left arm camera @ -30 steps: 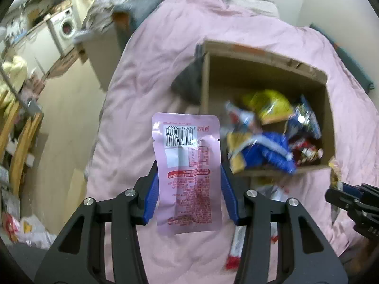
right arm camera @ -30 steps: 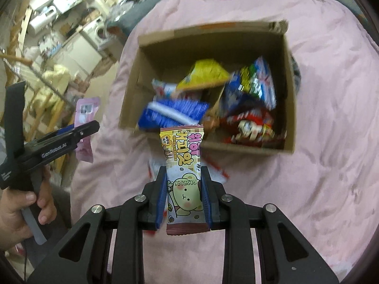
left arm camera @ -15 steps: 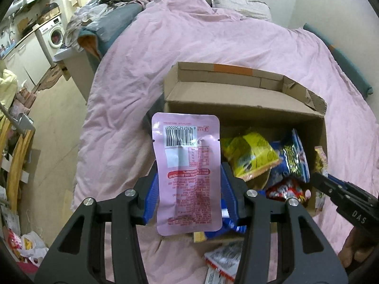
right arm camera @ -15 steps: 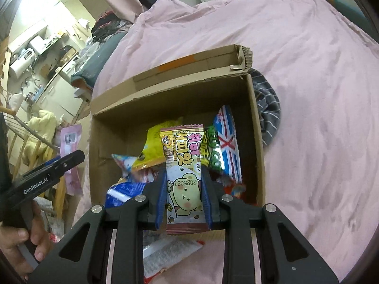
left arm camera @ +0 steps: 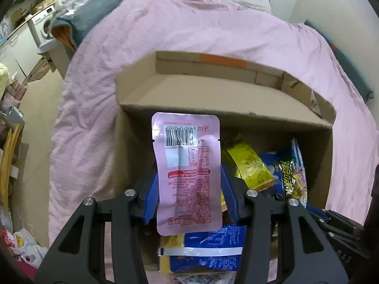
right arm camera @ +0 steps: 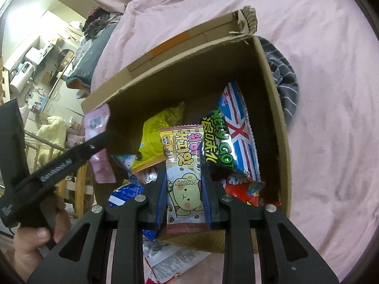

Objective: Organize snacks
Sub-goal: 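Carry the candy bar and pink sachet into the box and open both grippers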

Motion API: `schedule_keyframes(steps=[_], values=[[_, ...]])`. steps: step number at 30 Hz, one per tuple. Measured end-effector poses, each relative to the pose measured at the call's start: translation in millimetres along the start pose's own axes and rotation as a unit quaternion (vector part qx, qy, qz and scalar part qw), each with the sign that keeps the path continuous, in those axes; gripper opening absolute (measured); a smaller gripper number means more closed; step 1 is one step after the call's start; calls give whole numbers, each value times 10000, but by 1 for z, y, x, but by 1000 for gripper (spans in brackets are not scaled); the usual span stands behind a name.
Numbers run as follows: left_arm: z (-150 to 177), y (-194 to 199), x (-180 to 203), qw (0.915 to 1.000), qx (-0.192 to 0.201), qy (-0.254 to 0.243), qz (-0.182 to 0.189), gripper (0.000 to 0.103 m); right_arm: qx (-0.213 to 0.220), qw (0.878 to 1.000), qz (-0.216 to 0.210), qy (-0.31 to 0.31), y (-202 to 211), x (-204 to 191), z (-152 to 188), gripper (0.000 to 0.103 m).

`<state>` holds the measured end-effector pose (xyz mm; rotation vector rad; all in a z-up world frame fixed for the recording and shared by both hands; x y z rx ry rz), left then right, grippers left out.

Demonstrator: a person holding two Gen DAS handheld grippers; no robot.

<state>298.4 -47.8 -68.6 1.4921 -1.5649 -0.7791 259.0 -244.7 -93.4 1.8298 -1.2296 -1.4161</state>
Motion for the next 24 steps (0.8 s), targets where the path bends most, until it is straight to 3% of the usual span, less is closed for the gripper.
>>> schedule_keyframes(steps=[15,17,18,20,22,24], values=[[1,-8,16,9993,-141,-327,75,49,-61,9997,-224,43,-5,-7,0,30],[1,-6,20,9989,-140,-441,76,54,-10,9997,-244,25,-3,-7,-1,32],[1,-4,21,9989,-110,-457,75,57,4,9997,-237,-3,-2,-7,-2,35],[1,1,22,9989,-17,-438,164,74,95,9997,-225,-94,2,-4,-3,75],[-1,8,22,9989,136,-429,122,84,226,9990,-336,-190,8,-1,-6,79],[-2,12,23,9985,225,-498,88,84,319,9985,-354,-284,14,3,-9,79]])
Point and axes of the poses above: each gripper's, at about its wrist camera, not at the fingertips, and y roughly against the way its jaws point, x to its right, z to its underside, the point moved 4 cm from there along -y, roughly the way its jaws point, and after that the axes turned 4 degrees about z, right-handed, at the moved point
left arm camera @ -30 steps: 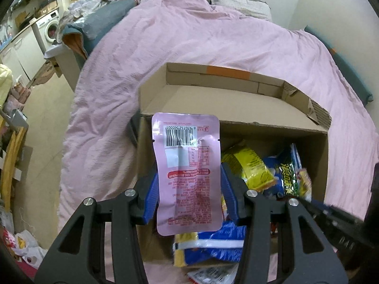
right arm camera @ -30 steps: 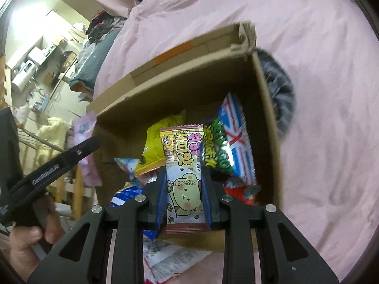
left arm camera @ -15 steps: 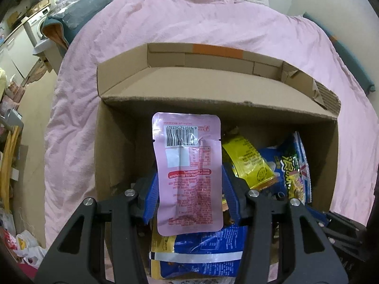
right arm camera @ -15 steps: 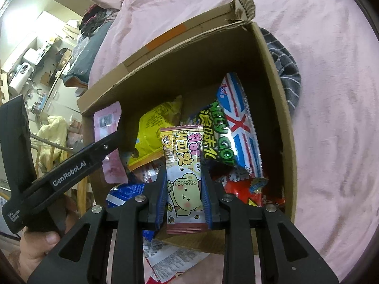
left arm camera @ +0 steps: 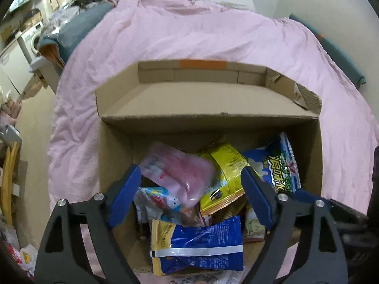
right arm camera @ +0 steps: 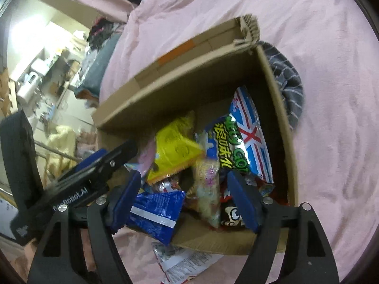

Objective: Organize snacks
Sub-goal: 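Carry the candy bar and pink sachet into the box and open both grippers, then withdraw both open grippers from the box toward the remaining snacks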

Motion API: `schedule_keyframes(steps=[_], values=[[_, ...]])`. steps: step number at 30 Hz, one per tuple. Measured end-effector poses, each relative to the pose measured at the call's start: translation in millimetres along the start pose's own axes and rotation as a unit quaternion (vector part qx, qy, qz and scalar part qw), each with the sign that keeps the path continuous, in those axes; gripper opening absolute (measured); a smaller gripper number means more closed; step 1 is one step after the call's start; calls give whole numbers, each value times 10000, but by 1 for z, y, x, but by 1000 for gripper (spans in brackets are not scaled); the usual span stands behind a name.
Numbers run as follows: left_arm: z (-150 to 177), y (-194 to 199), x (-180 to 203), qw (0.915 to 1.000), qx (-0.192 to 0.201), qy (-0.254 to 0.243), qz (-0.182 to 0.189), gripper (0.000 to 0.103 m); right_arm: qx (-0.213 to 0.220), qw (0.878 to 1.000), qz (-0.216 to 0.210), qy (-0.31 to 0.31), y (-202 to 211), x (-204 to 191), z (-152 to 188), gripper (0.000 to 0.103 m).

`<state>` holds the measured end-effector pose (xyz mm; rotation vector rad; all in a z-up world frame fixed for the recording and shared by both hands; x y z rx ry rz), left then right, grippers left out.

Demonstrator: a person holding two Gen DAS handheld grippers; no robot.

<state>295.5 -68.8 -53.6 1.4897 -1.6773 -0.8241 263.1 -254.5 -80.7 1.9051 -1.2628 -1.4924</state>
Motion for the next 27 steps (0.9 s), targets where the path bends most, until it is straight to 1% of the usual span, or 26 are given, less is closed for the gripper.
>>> schedule_keyframes(steps=[5,11,19,21,22,23,27], values=[[-1,4,1,10000,-44,-54,-15,84,-29,9997,-90,-217,0,8,-2,79],[0,16,-2,10000,-9,-41,-54,84,-50,9999,-112,-118,1,3,-3,79],[8,44,-25,9998,133,70,-156,84,-32,9994,-270,-201,13,-1,-1,79],[12,53,-34,9997,177,108,-125,84,3,9994,-128,-321,16,4,2,79],[15,56,-38,9997,186,119,-145,84,24,9992,-18,-400,19,8,5,79],[19,60,-42,9996,186,119,-178,84,25,9989,5,-466,21,10,9,79],[38,69,-56,9996,96,83,-256,84,-190,9973,-155,-691,24,13,26,79]])
Point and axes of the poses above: each gripper's, at about its wrist camera, not at the fingertips, and y roughly against the way its jaws point, x to its right, z to its underside, the point moved 4 cm from there along -y, roughly the way its jaws point, and after that the axes turned 4 degrees about z, right-handed, at the moved point
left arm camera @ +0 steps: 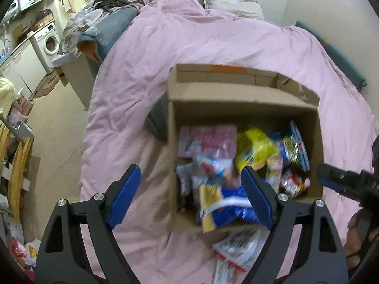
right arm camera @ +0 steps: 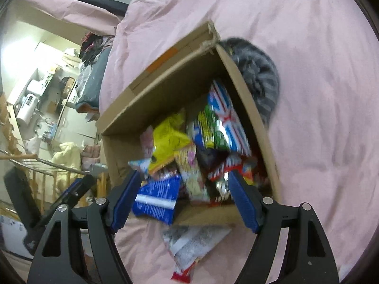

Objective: Organize snacks
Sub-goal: 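Withdraw both open grippers from the box toward the remaining snacks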

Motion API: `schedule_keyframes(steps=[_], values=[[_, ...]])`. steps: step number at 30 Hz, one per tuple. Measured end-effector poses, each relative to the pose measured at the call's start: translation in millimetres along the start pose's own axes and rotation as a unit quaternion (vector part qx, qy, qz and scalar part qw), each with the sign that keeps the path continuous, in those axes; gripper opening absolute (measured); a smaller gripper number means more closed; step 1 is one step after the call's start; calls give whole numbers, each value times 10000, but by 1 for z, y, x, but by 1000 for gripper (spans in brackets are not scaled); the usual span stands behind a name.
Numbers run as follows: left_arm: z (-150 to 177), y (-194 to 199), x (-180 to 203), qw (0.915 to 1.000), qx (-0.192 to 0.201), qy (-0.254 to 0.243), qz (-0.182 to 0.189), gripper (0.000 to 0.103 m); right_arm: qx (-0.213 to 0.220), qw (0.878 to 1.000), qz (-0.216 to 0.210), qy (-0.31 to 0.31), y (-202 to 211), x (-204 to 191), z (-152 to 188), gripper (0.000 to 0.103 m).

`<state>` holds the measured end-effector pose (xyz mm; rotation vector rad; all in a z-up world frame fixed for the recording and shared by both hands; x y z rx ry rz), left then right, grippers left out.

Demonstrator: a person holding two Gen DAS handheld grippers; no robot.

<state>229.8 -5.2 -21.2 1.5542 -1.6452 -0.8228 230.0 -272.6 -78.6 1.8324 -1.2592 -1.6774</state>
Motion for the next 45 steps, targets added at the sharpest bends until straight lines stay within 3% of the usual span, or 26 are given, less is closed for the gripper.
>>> schedule_keyframes(steps=[9,15,21,27,33,41,45], values=[[58,8,-26,9994,-301,153,74,84,-605,9975,-120,-346,-18,8,58,79],[91,-1,-41,9983,-393,412,160,84,-1199,9889,-100,-877,-62,19,99,79],[110,-15,-54,9970,-476,593,136,84,-1239,9900,-50,-677,-95,11,100,79],[107,-11,-62,9954,-359,832,308,84,-1417,9851,-138,-961,-113,28,105,77],[104,-14,-68,9916,-455,1095,513,84,-1431,9859,-170,-847,-116,36,107,70],[109,-24,-62,9881,-718,1207,632,84,-1439,9895,-7,-116,-114,33,101,42],[116,-32,-57,9877,-924,1116,589,84,-1230,9922,31,190,-92,28,96,37]])
Point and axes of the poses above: each gripper's, at about its wrist camera, not at the fingertips, and y roughly against the way its jaws point, x to its right, z to its underside, the point moved 4 cm from there along -y, roughly the way its jaws point, and after that the axes turned 4 degrees about z, right-handed, at the moved point
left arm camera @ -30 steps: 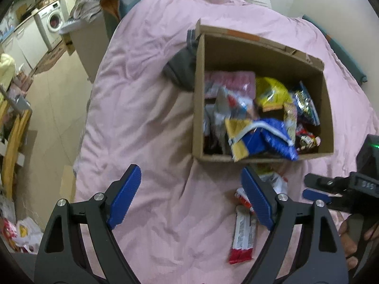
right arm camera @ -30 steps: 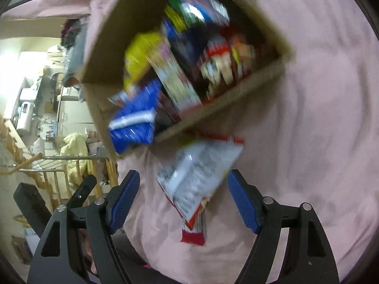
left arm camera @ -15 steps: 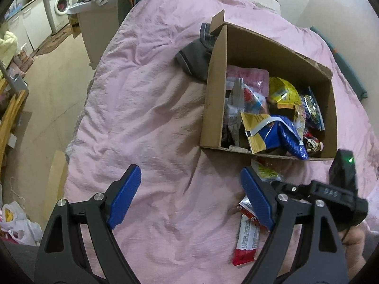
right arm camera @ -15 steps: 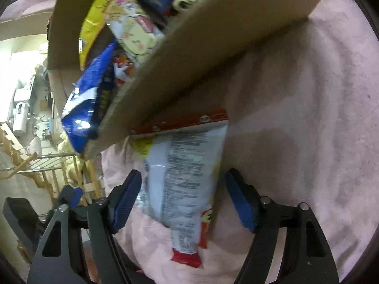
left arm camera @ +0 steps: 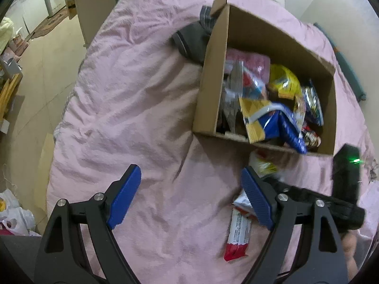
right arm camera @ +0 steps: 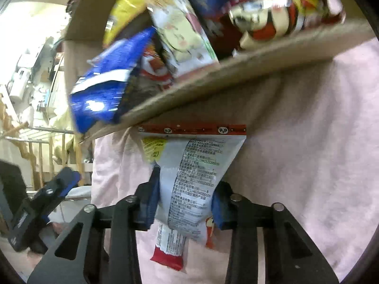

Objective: Organize snacks
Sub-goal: 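Withdraw both open grippers from the box toward the remaining snacks, then grasp the white-and-red bar with the left gripper while the right grasps the white chip bag, then carry the bar and chip bag into the box and open both grippers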

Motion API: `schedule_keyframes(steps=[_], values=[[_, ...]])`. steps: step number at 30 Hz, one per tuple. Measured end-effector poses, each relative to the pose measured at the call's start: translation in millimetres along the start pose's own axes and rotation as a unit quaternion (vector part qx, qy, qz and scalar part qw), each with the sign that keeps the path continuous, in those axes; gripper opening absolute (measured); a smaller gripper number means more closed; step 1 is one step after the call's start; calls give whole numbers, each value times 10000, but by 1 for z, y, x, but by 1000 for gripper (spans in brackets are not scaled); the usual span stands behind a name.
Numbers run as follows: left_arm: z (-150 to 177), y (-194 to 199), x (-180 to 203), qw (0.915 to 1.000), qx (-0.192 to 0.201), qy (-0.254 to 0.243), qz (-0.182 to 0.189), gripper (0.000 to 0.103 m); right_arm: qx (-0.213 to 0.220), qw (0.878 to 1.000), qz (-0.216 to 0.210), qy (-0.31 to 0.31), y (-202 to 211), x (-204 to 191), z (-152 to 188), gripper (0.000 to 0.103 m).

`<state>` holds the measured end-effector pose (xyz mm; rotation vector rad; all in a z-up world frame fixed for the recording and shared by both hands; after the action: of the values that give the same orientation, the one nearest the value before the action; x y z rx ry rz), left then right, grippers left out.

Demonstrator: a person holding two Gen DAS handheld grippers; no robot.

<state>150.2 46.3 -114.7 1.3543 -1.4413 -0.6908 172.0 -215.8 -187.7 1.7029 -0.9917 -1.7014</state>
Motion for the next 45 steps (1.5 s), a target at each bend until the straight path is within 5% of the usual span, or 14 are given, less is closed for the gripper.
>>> schedule_keyframes(steps=[7,14,21,27,45], values=[[31,-38,30,9951,-829,-540,1,83,485,9968,626,72,42,14,12,36],[64,-74,63,9837,-1388,-1142,-66,66,689,9955,642,-72,66,34,18,36],[75,-90,83,9763,-1332,-1668,-360,64,699,9958,586,-8,64,23,22,36],[85,-92,96,9708,-1175,-2031,-503,29,675,9955,662,23,61,17,18,36],[84,-57,59,9841,-780,-1490,-577,29,327,9965,533,549,49,-16,29,36]])
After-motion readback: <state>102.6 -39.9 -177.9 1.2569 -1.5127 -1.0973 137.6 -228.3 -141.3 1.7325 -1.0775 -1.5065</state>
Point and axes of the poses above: each gripper's, at about its wrist camera, not at the fingertips, and y roughly against the way its jaws point, x to its right, z to its underside, the point moved 4 cm from there along -y, roughly the way its jaws point, and after that the axes turned 4 degrees about z, right-handed, at the moved point
